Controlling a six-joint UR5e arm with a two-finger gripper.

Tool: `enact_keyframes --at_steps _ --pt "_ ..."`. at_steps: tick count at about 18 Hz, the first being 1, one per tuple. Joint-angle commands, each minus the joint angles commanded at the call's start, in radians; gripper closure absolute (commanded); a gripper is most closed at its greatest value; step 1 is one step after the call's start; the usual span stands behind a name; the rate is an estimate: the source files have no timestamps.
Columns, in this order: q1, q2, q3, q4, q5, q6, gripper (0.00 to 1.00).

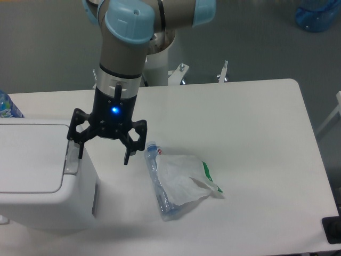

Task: Open the trash can
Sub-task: 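Lower the gripper onto the bin lid's hinged edge and push it, then raise the gripper away from the bin, leaving the lid open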

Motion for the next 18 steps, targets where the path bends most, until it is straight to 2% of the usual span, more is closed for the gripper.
enact_keyframes --at_steps 18 --pt "-0.015 -0.005 -0.009 0.000 0.000 0.002 0.00"
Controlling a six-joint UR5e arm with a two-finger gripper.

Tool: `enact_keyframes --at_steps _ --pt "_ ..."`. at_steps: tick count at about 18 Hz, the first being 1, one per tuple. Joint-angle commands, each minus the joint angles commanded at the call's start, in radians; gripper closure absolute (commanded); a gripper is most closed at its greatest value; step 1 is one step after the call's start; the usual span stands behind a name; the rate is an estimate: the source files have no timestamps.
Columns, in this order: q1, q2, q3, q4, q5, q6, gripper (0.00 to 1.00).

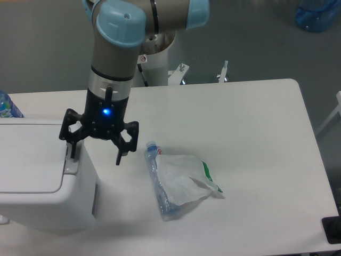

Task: Open the trash can
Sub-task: 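Raise the gripper away from the bin, leaving the lid open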

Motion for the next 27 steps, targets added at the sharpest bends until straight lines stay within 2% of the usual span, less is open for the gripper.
enact_keyframes --at_steps 13,18,23,27 --pt "0.000 -0.008 0.005 0.000 0.000 0.000 0.00" --pt "0.003 -0.008 0.063 0.000 0.009 0.020 0.00" --pt "0.052 -0.008 0.115 -0.005 0.130 0.067 0.00" --pt "0.110 0.000 0.117 -0.011 0.220 0.156 0.00"
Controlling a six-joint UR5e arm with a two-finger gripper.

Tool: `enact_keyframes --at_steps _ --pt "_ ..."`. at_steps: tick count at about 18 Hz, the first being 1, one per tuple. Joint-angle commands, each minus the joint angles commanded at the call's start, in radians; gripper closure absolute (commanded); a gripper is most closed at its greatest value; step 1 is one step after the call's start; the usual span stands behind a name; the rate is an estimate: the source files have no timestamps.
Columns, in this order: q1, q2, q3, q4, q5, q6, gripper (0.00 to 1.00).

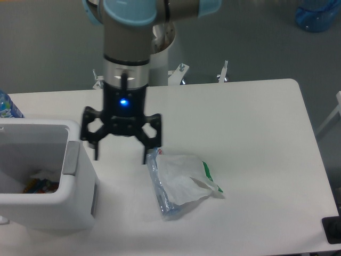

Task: Open the trash can
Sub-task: 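Raise the gripper away from the bin, leaving the lid open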

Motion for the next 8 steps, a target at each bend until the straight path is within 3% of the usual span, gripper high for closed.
enact_keyframes --at_steps 3,5,8 --pt "0.018 0.028 -0.011 -0.044 0.134 0.161 0.00" --pt "0.037 0.038 -0.009 -0.083 0.151 0.216 0.00" --pt "0.058 0.040 -0.011 -0.089 0.149 0.223 0.00"
